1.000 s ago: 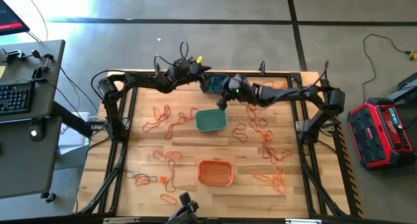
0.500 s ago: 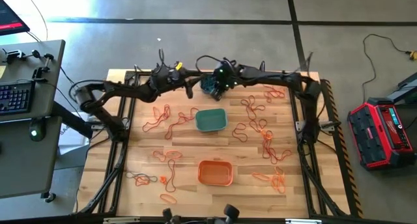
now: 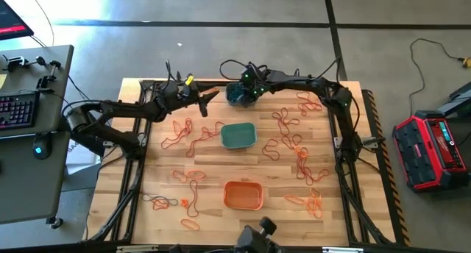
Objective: Sort rubber bands into baskets
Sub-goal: Put the blue rubber band into the blue bin
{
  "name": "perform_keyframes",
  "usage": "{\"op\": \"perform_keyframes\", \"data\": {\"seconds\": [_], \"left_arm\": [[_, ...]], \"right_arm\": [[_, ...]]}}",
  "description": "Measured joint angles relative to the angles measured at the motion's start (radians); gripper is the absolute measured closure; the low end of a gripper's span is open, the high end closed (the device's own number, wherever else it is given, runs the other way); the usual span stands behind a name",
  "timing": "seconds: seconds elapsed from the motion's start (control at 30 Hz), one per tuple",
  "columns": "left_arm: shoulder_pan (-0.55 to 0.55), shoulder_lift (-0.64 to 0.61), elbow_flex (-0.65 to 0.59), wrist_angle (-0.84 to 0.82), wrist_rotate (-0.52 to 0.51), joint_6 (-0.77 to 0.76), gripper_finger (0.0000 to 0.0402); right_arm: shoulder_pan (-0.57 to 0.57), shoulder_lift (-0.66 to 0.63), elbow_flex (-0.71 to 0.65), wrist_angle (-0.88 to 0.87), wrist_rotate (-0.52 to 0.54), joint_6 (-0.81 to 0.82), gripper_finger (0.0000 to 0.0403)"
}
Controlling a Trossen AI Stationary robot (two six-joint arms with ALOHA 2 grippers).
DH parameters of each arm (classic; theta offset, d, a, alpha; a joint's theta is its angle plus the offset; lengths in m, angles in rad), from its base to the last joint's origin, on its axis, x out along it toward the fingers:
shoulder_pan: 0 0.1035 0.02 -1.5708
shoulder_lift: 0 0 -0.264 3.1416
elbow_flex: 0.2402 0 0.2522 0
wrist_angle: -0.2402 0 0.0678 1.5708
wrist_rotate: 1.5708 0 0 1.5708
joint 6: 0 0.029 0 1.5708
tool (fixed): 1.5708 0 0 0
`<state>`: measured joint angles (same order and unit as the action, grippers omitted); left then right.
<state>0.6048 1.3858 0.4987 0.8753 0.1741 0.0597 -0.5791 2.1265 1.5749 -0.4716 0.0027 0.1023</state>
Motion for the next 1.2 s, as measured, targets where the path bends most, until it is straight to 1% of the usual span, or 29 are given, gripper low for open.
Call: {"op": "perform_keyframes", "data": {"seconds": [0.13,0.37,0.67,0.77,0.9,1.03,1.2], "left_arm": [[0.0,0.0,-0.013,0.005,0.0,-0.003,0.0259],[-0.018,0.0,-0.022,0.005,0.0,0.003,0.0259],[-0.059,0.0,-0.022,0.004,0.0,0.031,0.0259],[-0.072,0.0,-0.022,0.004,0.0,0.061,0.0259],[-0.086,0.0,-0.022,0.001,0.0,0.075,0.0259],[-0.099,0.0,-0.022,0.001,0.001,0.075,0.0259],[-0.119,0.0,-0.022,0.0,0.004,0.076,0.0259]], "right_arm": [[-0.028,0.002,0.0,-0.01,0.006,0.028,0.038],[-0.047,0.002,0.0,-0.02,0.008,0.029,0.038],[-0.036,-0.007,0.006,-0.04,0.002,-0.104,0.038],[-0.035,-0.012,0.024,-0.037,0.001,-0.111,0.0381],[-0.024,-0.013,0.014,-0.007,0.0,-0.188,0.0391],[-0.02,-0.013,-0.039,0.054,-0.04,-0.188,0.0401],[-0.016,-0.013,-0.058,0.077,-0.042,-0.182,0.0402]]}}
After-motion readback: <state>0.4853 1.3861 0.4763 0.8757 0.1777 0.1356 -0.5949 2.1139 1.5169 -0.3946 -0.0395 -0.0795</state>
